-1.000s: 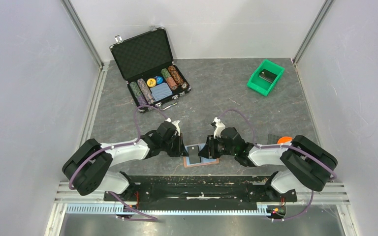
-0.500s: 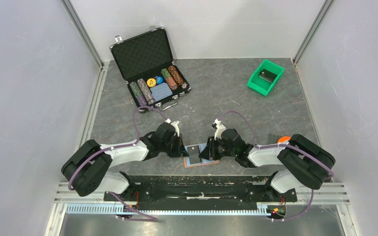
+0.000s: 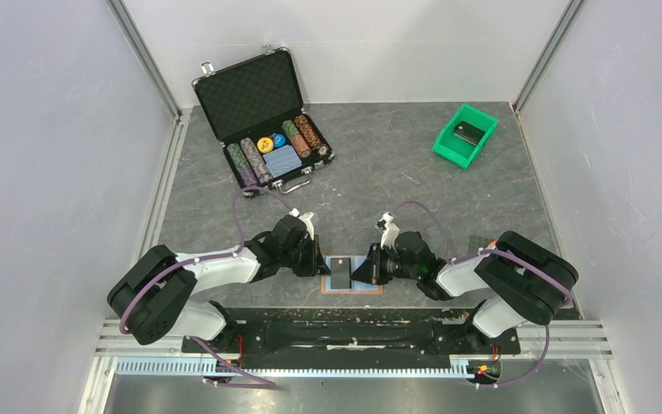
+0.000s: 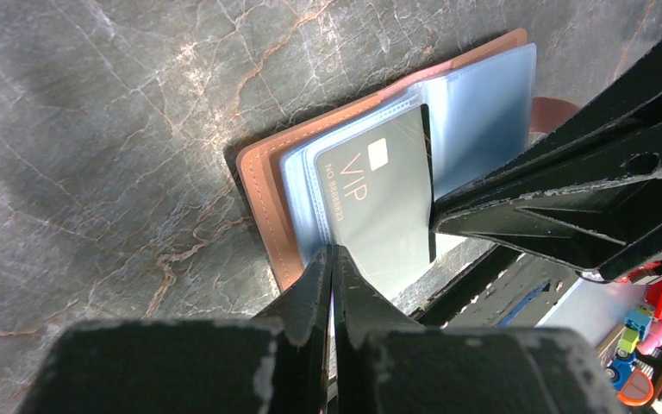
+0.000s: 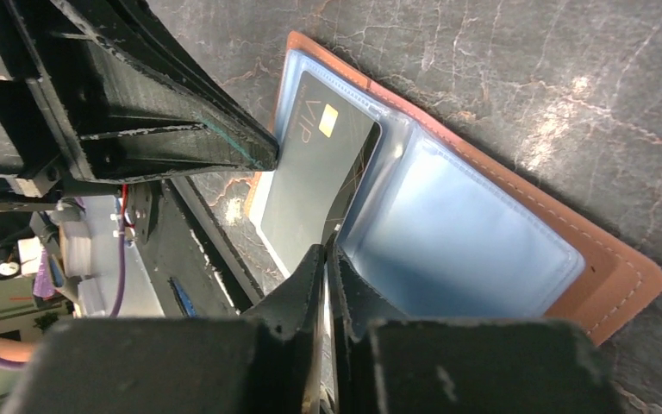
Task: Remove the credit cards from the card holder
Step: Remove the credit card from the card holder.
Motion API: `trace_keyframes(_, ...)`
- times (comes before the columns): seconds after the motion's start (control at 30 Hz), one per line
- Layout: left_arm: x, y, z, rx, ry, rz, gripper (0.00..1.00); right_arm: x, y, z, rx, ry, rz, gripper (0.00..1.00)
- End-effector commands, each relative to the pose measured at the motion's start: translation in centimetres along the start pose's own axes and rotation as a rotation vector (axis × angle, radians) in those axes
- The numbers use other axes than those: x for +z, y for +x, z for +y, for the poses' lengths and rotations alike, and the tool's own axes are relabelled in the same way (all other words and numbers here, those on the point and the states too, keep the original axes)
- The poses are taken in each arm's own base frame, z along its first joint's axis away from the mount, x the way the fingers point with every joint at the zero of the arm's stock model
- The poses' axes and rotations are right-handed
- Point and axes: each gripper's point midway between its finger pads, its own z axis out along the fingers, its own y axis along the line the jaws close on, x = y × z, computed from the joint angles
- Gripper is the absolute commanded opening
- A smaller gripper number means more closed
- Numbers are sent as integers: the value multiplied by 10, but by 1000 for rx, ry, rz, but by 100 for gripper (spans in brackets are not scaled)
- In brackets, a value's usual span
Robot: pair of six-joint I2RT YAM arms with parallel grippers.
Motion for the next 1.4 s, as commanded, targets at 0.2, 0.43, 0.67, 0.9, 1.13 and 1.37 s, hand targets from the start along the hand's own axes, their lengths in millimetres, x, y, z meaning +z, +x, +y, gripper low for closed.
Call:
trace_keyframes(0.2, 2, 15, 15, 2, -39, 40, 6, -8, -15, 22, 25, -137, -73, 0)
trace_keyframes(0.43, 2, 19, 22, 0, -66, 47, 8, -13, -14, 11, 29, -88, -68, 0)
trace_keyframes(0.67, 2, 19, 23, 2, -68, 48, 8, -20, -10, 1, 12, -40, -60, 0)
trace_keyframes(0.9, 0, 18, 18, 1, -51, 46, 9, -14, -21, 11, 13, -63, -65, 17)
trace_keyframes(1.13, 1, 20, 17, -3, -41, 54, 9, -8, -18, 8, 26, -65, -52, 23)
trace_keyframes(1.37, 3, 24, 15, -16, -16, 61, 10, 2, -15, 9, 59, -93, -31, 20)
